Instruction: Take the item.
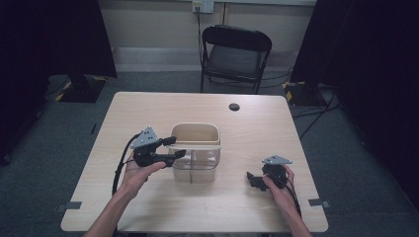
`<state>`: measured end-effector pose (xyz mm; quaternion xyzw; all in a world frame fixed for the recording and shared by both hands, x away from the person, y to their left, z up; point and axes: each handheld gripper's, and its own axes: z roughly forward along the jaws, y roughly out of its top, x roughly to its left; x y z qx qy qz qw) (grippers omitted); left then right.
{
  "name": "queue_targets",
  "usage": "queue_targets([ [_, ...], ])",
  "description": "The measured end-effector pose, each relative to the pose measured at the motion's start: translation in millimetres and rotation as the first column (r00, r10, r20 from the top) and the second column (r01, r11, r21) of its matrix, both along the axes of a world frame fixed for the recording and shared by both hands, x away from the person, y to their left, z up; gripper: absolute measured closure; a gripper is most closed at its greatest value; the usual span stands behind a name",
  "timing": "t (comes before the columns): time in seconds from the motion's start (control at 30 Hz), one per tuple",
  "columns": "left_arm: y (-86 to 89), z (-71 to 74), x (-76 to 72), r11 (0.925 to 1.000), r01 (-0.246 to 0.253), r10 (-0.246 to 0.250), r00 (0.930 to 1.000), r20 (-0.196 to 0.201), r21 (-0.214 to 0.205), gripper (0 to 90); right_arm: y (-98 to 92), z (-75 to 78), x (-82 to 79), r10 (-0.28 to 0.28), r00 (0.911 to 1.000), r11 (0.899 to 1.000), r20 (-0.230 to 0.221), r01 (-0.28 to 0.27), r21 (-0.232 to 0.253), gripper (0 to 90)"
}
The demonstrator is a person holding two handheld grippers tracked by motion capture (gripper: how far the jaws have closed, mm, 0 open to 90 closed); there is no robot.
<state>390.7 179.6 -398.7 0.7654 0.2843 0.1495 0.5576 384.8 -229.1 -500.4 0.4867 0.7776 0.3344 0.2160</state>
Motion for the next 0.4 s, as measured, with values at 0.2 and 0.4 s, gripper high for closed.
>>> queue_targets([
  [0.2,0.4,0.3,0.5,1.0,0.005,-0.005,1.0,-0.003,0.003,36.9,0.0,0.0,0.0,0.0,1.0,1.0,0.0,0.0,0.0,11.8],
  [0.4,-0.1,0.7,0.3,0.9999,0.001,-0.001,1.0,0.0,0.012,36.7,0.0,0.0,0.0,0.0,1.0,1.0,0.0,0.0,0.0,11.9],
])
